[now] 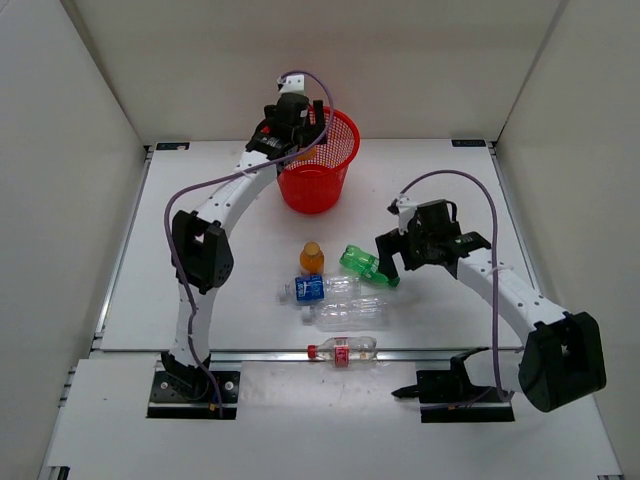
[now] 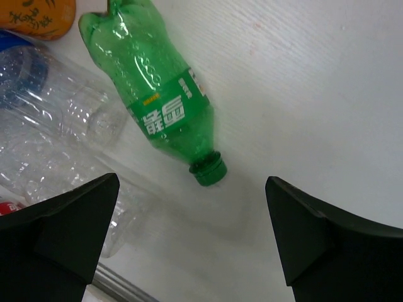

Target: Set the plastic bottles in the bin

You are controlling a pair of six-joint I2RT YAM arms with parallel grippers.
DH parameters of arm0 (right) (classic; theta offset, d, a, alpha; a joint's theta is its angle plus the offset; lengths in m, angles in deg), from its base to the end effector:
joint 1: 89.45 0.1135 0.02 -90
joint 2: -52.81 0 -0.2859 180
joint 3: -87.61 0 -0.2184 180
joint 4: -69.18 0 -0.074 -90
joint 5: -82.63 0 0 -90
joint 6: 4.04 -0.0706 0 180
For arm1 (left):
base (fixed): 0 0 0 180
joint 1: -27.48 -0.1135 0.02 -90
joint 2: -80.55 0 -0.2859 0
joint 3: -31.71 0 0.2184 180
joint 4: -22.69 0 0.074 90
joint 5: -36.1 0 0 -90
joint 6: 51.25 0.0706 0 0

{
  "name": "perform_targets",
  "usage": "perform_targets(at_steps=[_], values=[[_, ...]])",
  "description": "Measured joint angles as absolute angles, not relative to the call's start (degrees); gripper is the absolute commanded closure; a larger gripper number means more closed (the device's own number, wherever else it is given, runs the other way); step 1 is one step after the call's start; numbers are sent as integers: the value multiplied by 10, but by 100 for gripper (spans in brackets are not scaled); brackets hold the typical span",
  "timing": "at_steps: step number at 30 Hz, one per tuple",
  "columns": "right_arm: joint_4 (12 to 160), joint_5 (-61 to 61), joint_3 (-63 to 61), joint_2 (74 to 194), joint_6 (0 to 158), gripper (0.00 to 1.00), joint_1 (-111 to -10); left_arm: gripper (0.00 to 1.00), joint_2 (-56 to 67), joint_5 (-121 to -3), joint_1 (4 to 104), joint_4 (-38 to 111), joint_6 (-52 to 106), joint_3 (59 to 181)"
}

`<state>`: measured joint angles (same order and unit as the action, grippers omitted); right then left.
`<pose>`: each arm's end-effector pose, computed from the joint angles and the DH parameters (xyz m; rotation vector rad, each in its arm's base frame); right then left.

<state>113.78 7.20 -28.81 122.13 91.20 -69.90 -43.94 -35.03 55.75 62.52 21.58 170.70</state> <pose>0.2081 0.0928 0.2496 -0.6372 2.3722 0.4214 0.4693 -0.2265 0.3436 -0.0158 1.9920 -0.1807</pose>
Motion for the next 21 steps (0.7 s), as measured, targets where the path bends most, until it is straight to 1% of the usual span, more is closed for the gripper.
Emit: perform_targets(at_steps=[6,9,11,14,18,19,21], values=[[1094,84,-254,1277,965,0,-658,1,-394,-348,571,652,213,1692],[1063,93,-249,1305,993,1,-637,1,-315,-353,590,667,212,1635],[1045,105,-248,1324,1004,1,-635,1,-221,-351,601,670,211,1539],[1019,124,-247,1354,1013,1,-639,2,-46,-332,617,674,204,1356],[995,130,-246,1395,1025,3,-636,1,165,-364,605,707,153,1135],[988,125,-245,1408,1028,5,-632,1,219,-373,592,715,135,1068],[983,110,-244,1428,1033,9,-623,1,274,-386,583,747,109,982]])
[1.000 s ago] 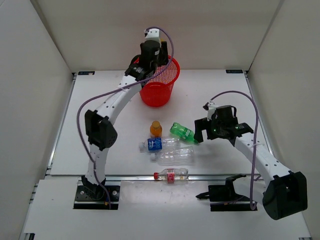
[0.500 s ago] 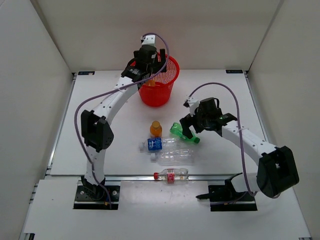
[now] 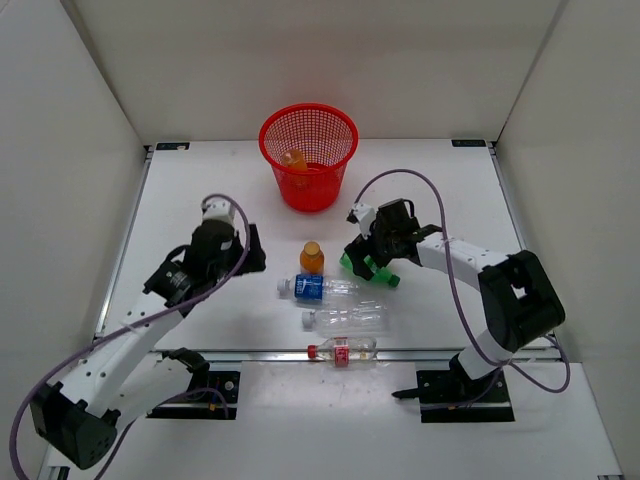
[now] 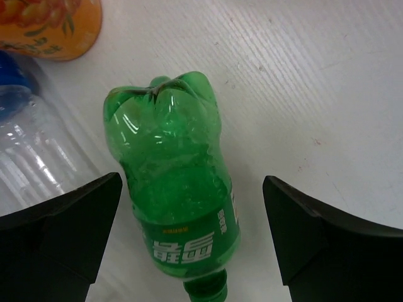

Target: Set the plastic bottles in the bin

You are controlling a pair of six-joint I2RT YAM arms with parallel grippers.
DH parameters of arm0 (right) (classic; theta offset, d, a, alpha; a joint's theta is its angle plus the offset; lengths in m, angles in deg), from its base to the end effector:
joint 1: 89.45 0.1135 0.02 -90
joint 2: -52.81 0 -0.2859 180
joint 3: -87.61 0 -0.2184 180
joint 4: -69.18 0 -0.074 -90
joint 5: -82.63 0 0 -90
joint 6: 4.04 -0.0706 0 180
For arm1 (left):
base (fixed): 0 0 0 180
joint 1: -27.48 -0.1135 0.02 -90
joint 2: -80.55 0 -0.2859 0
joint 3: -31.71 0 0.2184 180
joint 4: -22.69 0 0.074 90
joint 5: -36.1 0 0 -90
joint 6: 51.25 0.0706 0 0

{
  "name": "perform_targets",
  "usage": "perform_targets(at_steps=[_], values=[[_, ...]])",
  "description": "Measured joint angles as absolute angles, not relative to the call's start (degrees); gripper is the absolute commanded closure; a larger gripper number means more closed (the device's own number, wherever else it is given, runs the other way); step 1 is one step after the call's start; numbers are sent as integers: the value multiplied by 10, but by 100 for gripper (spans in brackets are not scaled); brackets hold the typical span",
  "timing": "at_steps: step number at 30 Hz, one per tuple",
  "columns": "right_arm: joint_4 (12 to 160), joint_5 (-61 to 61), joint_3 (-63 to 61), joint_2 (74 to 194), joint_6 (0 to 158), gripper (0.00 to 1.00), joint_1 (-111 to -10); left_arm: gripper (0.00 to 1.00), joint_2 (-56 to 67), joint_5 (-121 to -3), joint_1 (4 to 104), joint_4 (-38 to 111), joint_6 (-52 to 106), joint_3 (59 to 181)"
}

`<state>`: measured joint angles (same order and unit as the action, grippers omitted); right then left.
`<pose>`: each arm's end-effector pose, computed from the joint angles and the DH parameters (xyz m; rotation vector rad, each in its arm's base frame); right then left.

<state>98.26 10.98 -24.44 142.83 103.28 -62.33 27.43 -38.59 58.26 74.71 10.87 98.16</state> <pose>0.2666 0.1615 0.2075 -1.0574 2.2188 0.4688 0.1572 -0.0719 0.3037 -0.0873 2.2290 -0.2629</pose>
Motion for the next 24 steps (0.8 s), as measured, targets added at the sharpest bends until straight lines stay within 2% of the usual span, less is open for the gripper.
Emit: perform_targets(at_steps=[4,5,8,10,14,19,24], values=[[975,82,-244,1456,1035,32,-615,1,319,-426,571,816,71,880],[971,79,-244,1458,1033,35,-616,1,331,-433,568,830,62,867],[949,73,-250,1458,1025,41,-623,2,377,-447,559,849,39,854],[940,69,-254,1456,1022,56,-627,2,403,-454,552,847,30,854],[946,55,-256,1428,1022,73,-633,1,416,-459,540,848,27,855],[992,41,-212,1340,1043,73,-628,2,412,-462,531,849,27,854],[986,78,-43,1331,1069,74,-627,1,399,-478,524,837,27,846]])
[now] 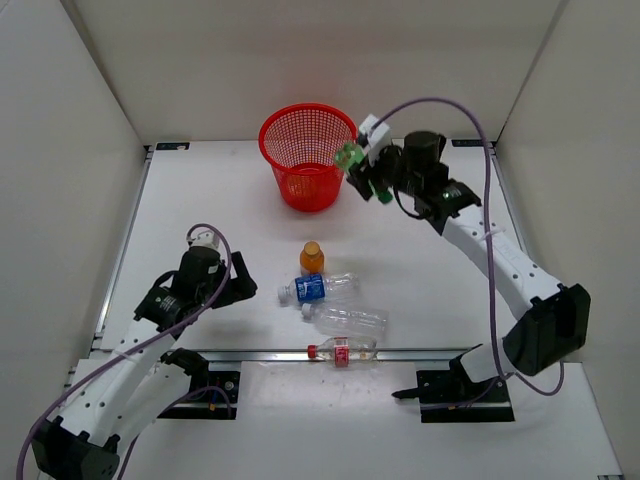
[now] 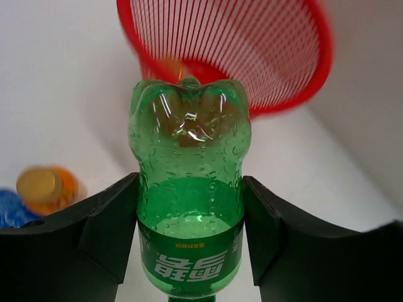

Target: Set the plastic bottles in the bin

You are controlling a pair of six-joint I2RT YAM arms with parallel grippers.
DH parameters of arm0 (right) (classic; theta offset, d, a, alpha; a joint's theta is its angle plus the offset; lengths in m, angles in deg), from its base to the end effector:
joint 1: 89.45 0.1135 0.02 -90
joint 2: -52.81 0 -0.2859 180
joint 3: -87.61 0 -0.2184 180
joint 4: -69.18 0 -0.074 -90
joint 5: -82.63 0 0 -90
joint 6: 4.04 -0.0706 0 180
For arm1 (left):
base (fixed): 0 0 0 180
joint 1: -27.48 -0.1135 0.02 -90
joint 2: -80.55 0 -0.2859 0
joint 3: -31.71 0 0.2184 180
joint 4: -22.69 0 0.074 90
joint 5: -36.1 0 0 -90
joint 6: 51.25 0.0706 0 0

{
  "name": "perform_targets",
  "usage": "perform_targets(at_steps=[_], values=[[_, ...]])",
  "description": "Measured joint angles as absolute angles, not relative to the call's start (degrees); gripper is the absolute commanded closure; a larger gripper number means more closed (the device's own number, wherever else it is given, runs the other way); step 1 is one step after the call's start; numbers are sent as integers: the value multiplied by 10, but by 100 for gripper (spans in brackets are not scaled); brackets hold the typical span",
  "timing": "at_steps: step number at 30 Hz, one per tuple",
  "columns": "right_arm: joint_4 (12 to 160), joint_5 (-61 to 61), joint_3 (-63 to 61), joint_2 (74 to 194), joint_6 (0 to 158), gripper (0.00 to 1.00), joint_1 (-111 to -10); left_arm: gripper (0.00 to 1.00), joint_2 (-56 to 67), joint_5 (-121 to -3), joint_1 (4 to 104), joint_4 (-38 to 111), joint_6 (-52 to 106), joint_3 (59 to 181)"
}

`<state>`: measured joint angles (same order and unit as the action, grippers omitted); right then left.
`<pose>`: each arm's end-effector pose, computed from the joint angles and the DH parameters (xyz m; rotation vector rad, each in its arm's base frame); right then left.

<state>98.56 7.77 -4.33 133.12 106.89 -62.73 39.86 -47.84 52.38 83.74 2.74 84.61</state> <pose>0.2779 0.1605 0.3724 -0.9440 1.7043 0.3241 0.1044 -0.0402 0.2375 -0.2854 2.4317 -0.3542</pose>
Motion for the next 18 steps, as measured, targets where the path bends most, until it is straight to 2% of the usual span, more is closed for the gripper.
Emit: perform_targets(at_steps=[4,12,18], values=[[955,121,131,1419,1088,74,-629,1,393,-487,522,835,27,840],[949,180,555,1769,1081,72,-636,1,396,-497,515,835,9,829],[971,214,593,1866,1039,41,-648,1,406,-502,515,844,-2,826]])
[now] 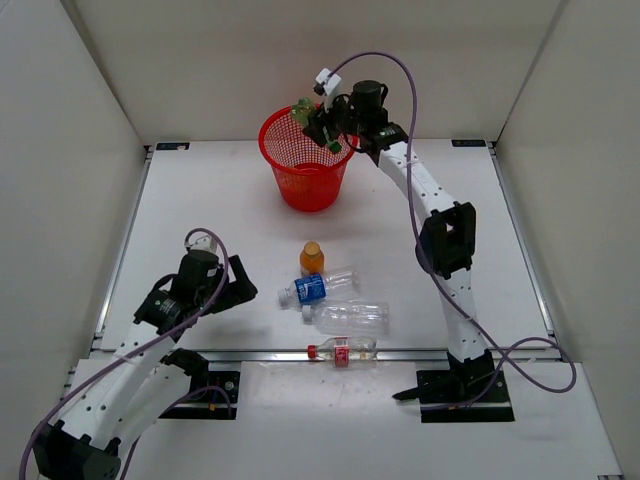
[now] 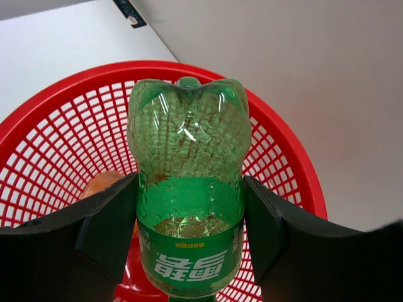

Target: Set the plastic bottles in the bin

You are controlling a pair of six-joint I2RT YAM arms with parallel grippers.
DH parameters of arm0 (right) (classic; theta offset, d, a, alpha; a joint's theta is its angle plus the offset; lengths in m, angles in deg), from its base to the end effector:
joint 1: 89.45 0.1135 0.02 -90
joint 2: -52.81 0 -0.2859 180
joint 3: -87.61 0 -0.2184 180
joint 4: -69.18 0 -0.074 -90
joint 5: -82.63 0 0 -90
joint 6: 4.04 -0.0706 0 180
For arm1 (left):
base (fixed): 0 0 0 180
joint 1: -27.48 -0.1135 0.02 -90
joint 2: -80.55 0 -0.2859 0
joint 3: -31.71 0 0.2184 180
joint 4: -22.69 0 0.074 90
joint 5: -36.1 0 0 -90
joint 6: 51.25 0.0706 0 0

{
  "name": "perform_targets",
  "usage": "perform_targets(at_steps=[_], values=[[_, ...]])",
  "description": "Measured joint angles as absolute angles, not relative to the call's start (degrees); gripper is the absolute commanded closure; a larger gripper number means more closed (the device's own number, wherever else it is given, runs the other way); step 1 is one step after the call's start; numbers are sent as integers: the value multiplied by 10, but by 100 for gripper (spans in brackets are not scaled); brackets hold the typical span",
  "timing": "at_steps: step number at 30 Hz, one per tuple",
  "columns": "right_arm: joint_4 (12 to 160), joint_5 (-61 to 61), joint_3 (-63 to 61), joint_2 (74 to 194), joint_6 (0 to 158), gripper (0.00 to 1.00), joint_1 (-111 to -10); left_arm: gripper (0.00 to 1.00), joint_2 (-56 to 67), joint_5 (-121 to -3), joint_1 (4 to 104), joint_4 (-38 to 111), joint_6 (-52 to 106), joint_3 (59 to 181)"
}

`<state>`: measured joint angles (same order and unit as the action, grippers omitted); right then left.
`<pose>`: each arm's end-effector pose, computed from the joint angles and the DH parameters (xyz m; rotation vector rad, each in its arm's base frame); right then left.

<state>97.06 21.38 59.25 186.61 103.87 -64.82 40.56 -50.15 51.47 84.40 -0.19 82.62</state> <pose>0.4945 0.2641 0.3631 -0.9648 1.4633 0.5226 0.0994 -0.0392 0.2267 -0.3537 2.4716 -0.3945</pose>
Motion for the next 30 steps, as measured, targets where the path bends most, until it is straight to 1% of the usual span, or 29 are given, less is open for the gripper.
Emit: perform_targets(at_steps=[3,4,7,8,10,13,17,22,26,30], values=[[984,216,591,1866,1039,27,-651,2,407,-504,515,845,-1,826],[984,216,591,1863,1039,21,-650,1,405,-504,515,845,0,826],[985,222,586,1843,1039,11,-651,1,391,-507,520,840,9,828],[985,223,574,1829,1039,11,-651,2,382,-508,524,840,17,833],[991,222,536,1787,1041,6,-651,1,361,-510,534,837,34,846],[1001,209,440,1693,1048,4,-650,1,326,-510,555,827,61,876],[1007,125,281,1536,1058,3,-639,2,273,-508,596,800,99,918],[997,32,31,1317,1002,3,-644,2,188,-495,643,770,149,977],[1032,-32,-149,1158,927,3,-690,1,131,-489,663,742,176,1012],[1074,-5,-266,1056,858,3,-778,2,74,-485,688,729,194,1048]])
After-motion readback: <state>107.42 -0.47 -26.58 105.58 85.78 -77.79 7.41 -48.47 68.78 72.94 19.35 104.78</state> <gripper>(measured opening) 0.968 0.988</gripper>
